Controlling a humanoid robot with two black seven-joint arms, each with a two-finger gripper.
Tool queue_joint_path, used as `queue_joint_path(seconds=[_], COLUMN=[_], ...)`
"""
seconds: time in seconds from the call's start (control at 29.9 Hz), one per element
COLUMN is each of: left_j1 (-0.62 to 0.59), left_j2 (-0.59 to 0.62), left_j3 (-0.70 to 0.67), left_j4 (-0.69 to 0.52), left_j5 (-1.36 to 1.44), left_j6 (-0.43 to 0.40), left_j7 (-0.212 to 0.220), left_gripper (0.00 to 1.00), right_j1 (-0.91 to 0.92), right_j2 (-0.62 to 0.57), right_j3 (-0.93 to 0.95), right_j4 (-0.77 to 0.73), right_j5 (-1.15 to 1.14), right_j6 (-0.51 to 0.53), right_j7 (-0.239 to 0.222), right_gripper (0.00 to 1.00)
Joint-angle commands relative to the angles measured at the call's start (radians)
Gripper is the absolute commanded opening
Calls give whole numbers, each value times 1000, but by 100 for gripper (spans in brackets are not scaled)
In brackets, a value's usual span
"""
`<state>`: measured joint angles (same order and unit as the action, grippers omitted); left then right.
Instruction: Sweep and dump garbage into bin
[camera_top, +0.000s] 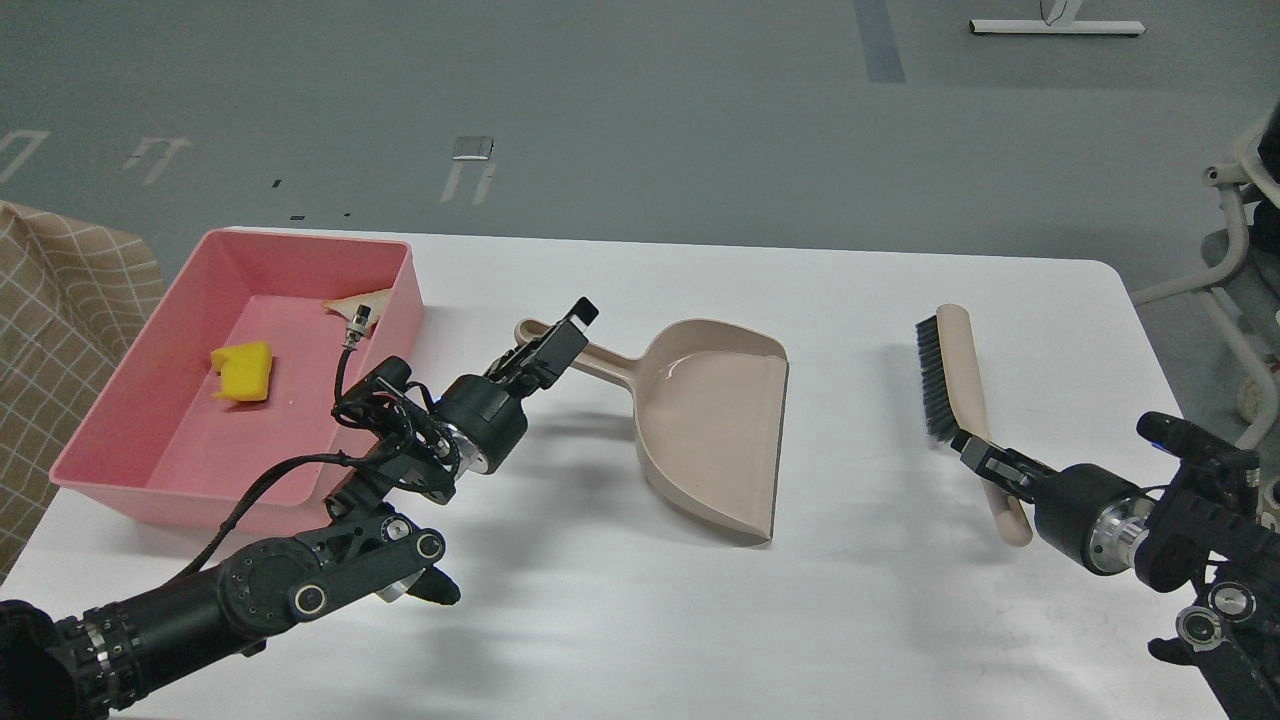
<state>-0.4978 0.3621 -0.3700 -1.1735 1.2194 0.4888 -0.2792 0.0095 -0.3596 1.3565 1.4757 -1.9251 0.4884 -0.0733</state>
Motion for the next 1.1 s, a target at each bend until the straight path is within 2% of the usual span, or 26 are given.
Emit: queue_joint_path(seconds=[0.0, 0.13, 0.33, 0.64, 0.77, 0.94, 1.07], left_j1=[-1, -2, -7, -13, -13, -28, -51], left_j2=[6, 18, 46, 95, 123, 156, 192], left_j3=[0, 11, 11, 11, 11, 2, -7], left_j4=[2, 2, 15, 51, 63, 46, -17], left_j5=[0, 0, 5, 14, 14, 9, -8], left_j6=[0, 0, 0, 0, 0, 0, 0], left_j7=[-14, -35, -41, -84, -129, -132, -129], left_gripper=[98, 98, 98, 98, 98, 98, 98], right_j1=[-5, -10, -3, 3, 3, 7, 50], right_j2=[-1, -1, -1, 7, 10, 19, 21], right_j3=[0, -2, -2, -2, -2, 7, 32], right_j4=[0, 0, -2, -2, -2, 0, 3], right_j5=[0, 0, 0, 0, 0, 1, 14], right_j6=[0, 0, 0, 0, 0, 0, 0], right_j7=[0, 0, 0, 0, 0, 6, 12], right_gripper=[100, 100, 100, 100, 100, 100, 100])
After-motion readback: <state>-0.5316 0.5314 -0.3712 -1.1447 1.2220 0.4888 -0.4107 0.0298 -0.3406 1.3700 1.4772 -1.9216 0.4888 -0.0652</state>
